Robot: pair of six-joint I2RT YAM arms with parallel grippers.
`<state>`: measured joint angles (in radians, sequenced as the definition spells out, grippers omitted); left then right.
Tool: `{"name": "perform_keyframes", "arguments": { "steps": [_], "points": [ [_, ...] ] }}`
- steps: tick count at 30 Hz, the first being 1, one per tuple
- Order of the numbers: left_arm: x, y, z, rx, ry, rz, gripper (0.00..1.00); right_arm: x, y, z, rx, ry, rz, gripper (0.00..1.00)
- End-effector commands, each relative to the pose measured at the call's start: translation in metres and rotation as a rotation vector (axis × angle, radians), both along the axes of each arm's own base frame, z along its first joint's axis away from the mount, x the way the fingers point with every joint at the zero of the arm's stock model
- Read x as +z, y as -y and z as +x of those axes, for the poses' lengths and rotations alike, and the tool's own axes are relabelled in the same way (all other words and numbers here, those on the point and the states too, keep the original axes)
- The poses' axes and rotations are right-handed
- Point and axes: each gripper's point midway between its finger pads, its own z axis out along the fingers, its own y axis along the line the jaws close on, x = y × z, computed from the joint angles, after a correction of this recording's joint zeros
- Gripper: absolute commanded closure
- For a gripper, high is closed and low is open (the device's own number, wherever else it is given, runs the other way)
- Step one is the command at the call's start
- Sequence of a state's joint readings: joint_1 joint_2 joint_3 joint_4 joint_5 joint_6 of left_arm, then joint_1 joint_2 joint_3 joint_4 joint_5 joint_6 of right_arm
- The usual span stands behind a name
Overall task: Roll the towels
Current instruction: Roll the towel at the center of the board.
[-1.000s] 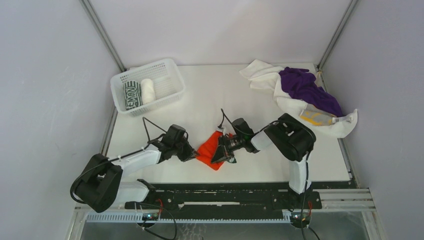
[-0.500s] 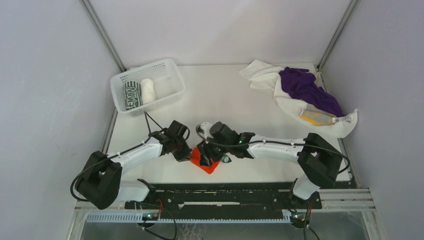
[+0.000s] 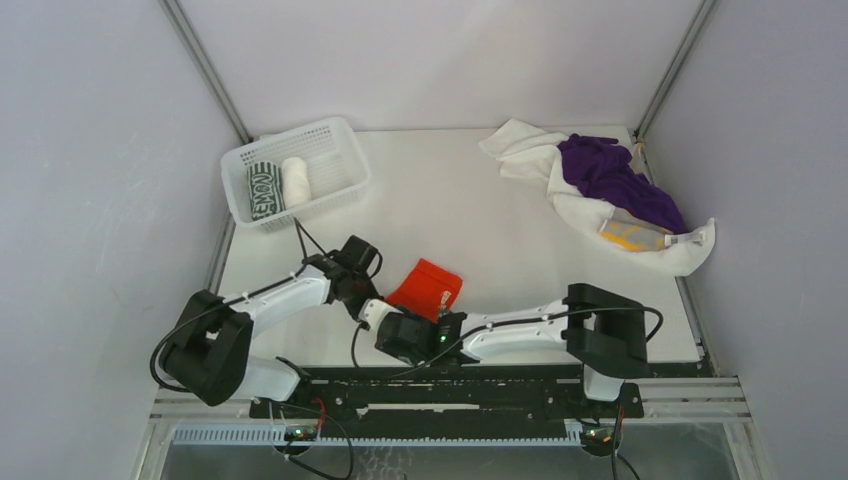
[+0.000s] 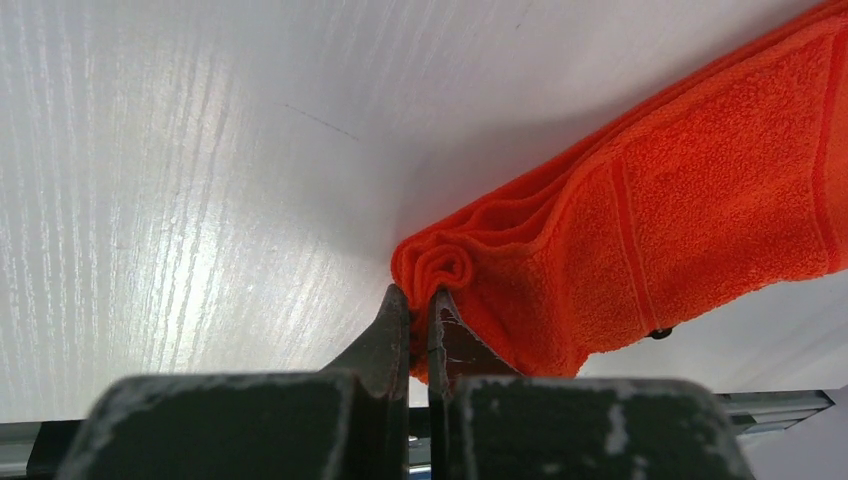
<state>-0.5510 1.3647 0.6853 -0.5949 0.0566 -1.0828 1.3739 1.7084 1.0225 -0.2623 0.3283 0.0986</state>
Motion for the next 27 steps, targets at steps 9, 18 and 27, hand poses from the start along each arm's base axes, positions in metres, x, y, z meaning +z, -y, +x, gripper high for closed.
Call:
{"name": "perform_keyframes", "arguments": {
  "steps": [9,18,27],
  "points": [
    [0.002,0.0,0.008,-0.013,-0.003,0.014,0.99,-0.016,-0.008,0.012,0.037,0.246,-0.205,0.79],
    [0.029,-0.01,0.023,0.083,0.165,-0.038,0.61,-0.003,-0.01,0.005,0.041,-0.134,0.052,1.0],
    [0.05,-0.029,0.021,0.187,0.289,-0.134,0.22,0.024,-0.01,0.003,0.08,-0.595,0.407,1.0]
  ]
}}
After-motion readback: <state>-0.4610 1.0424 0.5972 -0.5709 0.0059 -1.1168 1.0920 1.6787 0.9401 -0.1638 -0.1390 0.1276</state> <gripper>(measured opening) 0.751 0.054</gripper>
